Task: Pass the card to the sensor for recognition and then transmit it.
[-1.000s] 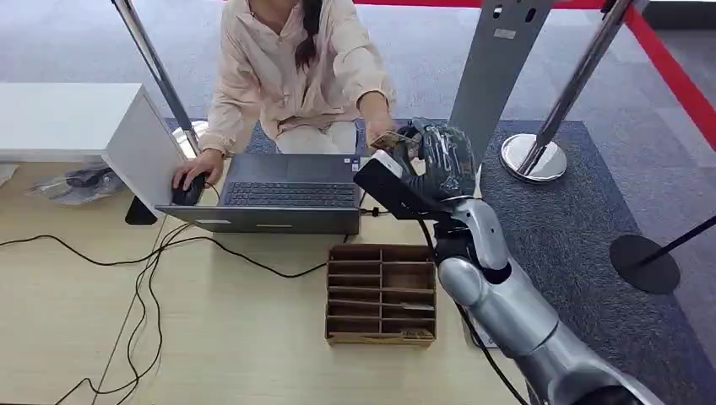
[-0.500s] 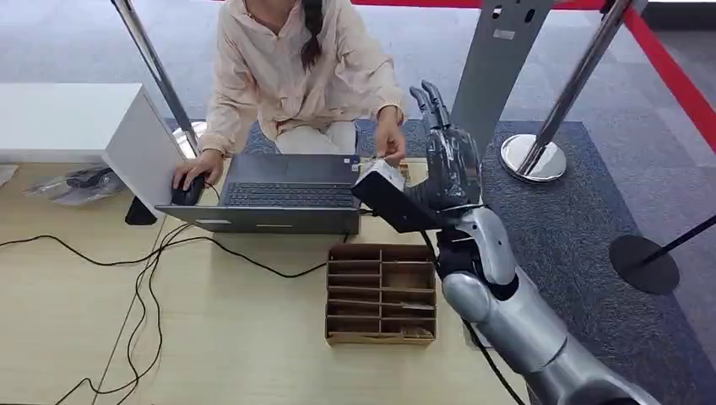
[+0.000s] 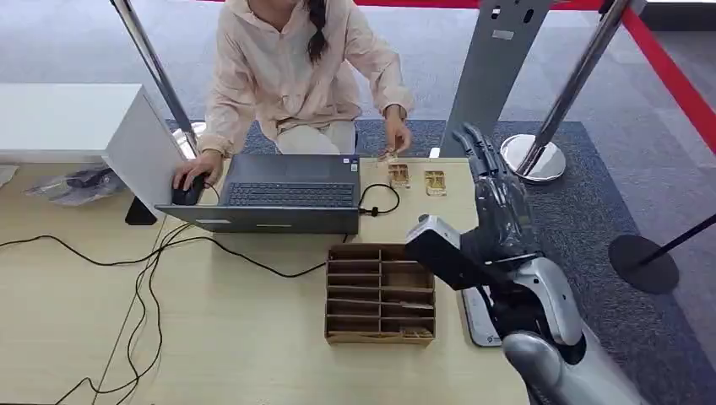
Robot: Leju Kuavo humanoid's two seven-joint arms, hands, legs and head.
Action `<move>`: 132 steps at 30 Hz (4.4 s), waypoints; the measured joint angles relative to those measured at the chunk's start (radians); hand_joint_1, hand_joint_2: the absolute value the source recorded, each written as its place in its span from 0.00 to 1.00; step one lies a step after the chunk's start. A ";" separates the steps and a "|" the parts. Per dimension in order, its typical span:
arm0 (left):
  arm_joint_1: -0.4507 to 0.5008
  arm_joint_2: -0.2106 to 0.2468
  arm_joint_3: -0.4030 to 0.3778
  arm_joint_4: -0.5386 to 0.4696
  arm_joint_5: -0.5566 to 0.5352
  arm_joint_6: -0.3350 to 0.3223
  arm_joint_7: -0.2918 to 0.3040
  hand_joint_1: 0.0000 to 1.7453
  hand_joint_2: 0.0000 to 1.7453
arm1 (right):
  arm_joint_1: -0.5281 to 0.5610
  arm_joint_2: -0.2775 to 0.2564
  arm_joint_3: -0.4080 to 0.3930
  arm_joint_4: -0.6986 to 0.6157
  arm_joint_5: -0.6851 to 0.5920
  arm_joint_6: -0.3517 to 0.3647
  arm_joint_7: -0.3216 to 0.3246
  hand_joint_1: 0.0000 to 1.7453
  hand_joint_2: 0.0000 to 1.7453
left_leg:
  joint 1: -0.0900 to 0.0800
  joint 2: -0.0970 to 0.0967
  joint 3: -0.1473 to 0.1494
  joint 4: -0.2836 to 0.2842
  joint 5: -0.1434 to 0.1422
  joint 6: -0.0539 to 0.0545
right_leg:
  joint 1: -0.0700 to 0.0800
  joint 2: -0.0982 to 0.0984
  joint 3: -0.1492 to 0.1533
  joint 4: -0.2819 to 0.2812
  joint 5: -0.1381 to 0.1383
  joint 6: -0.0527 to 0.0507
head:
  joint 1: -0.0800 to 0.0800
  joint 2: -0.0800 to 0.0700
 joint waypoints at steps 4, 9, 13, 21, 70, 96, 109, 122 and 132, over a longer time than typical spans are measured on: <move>0.000 0.000 0.000 0.000 0.000 0.001 0.005 0.00 0.00 | 0.046 -0.027 -0.021 -0.026 -0.003 0.002 -0.008 0.00 1.00 | 0.000 0.000 0.000 0.000 0.000 0.000 | 0.000 0.000 0.000 0.000 0.000 0.000 | 0.000 0.000; 0.000 0.000 0.000 0.000 -0.007 0.001 0.005 0.00 0.00 | 0.078 -0.039 -0.033 -0.034 0.008 0.004 -0.017 0.00 1.00 | 0.000 0.000 0.000 0.000 0.000 0.000 | 0.000 0.000 0.000 0.000 0.000 0.000 | 0.000 0.000; -0.002 0.000 0.000 0.000 -0.021 0.000 0.006 0.00 0.00 | 0.084 -0.038 -0.030 -0.027 0.076 0.013 -0.025 0.00 1.00 | 0.000 0.000 0.000 0.000 0.000 0.000 | 0.000 0.000 0.001 0.000 0.000 0.000 | 0.000 0.000; -0.005 0.000 0.000 0.000 -0.032 -0.006 0.006 0.00 0.00 | 0.082 -0.024 -0.013 0.017 0.123 0.019 -0.041 0.00 1.00 | 0.000 0.000 0.000 0.000 0.000 0.000 | 0.000 0.000 0.001 0.000 0.000 0.000 | 0.000 0.000; -0.006 0.005 -0.001 0.000 -0.050 -0.011 -0.002 0.00 0.00 | 0.040 0.087 0.084 0.259 0.081 0.007 -0.062 0.00 1.00 | 0.000 0.000 0.000 0.000 0.000 0.000 | 0.000 0.000 0.001 0.000 0.000 0.000 | 0.000 0.000; -0.006 0.006 -0.001 0.000 -0.051 -0.011 -0.003 0.00 0.00 | 0.033 0.117 0.111 0.321 0.048 -0.015 -0.073 0.03 1.00 | 0.000 0.000 0.000 0.000 0.000 0.000 | 0.000 0.000 0.001 0.000 0.000 0.000 | 0.000 0.000; -0.006 0.006 -0.001 0.000 -0.050 -0.010 -0.005 0.00 0.00 | 0.034 0.123 0.119 0.355 0.036 -0.023 -0.077 0.07 1.00 | 0.000 0.000 0.000 0.000 0.000 0.000 | 0.000 0.000 0.001 0.000 0.000 0.000 | 0.000 0.000; -0.006 0.007 -0.001 0.000 -0.047 -0.008 -0.009 0.00 0.00 | 0.035 0.128 0.125 0.378 0.031 -0.033 -0.080 0.29 1.00 | 0.000 0.000 0.001 0.000 0.000 0.000 | 0.000 0.000 0.001 0.000 0.000 0.000 | 0.000 0.000; -0.006 0.007 -0.001 0.000 -0.047 -0.008 -0.011 0.00 0.00 | 0.038 0.132 0.129 0.401 0.024 -0.039 -0.084 0.58 1.00 | 0.000 0.000 0.001 0.000 0.000 0.000 | 0.000 0.000 0.001 0.000 0.000 0.000 | 0.000 0.000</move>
